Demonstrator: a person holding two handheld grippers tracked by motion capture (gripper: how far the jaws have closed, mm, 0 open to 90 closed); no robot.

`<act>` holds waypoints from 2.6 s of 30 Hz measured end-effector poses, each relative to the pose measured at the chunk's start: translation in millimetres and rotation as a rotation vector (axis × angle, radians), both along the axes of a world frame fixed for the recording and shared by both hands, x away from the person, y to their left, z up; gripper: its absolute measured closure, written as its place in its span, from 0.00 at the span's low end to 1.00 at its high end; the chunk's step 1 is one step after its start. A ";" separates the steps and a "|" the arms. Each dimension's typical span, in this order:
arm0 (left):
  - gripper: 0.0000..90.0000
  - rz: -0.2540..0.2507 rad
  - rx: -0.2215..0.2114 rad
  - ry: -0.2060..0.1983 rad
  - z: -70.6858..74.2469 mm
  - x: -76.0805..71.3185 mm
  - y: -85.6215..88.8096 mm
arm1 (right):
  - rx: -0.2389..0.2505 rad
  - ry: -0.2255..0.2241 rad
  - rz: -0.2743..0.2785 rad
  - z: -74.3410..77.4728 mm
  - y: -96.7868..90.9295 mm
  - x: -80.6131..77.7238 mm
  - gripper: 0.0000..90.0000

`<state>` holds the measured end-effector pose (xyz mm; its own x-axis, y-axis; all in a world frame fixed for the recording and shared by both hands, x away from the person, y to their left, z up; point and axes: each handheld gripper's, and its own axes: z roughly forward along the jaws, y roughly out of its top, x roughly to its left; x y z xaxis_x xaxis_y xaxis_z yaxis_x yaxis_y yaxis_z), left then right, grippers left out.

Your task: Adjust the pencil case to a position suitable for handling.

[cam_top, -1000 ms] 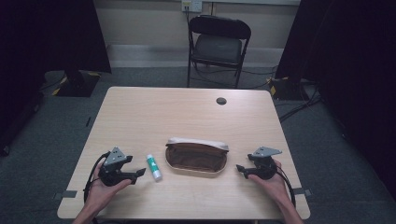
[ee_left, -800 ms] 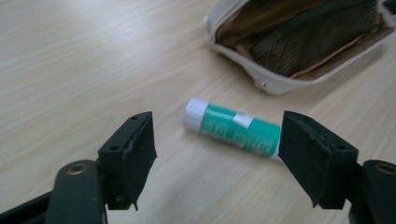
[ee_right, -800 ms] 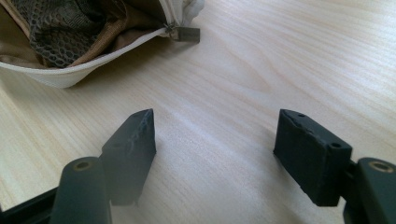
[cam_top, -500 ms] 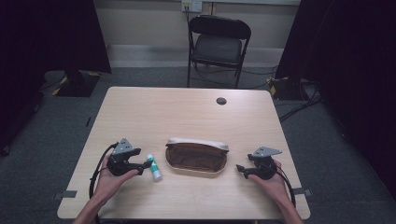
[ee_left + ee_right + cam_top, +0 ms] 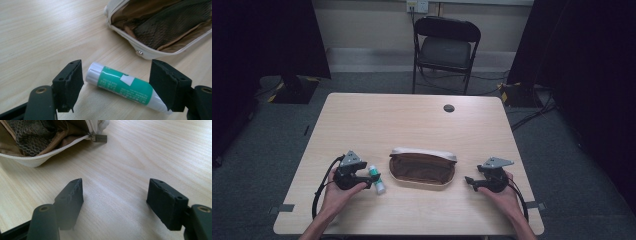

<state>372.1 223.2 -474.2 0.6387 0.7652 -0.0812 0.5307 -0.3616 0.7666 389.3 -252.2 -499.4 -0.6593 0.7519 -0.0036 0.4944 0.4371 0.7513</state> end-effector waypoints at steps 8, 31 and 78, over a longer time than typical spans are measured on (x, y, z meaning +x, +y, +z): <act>0.34 0.023 0.027 0.006 -5.1 3.2 -4.9 | 0.000 0.000 0.000 0.0 0.0 0.0 0.31; 0.40 0.079 0.075 0.024 -9.1 -9.1 7.5 | 0.001 0.000 -0.001 0.0 0.1 0.0 0.31; 0.68 -0.114 0.075 0.117 -0.5 -19.6 20.6 | -0.002 0.000 -0.010 0.2 1.0 0.0 0.31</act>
<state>352.5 243.8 -474.7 0.7114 0.6949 -0.1050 0.5666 -0.4787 0.6707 389.3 -251.1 -499.3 -0.6518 0.7584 -0.0049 0.4989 0.4336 0.7503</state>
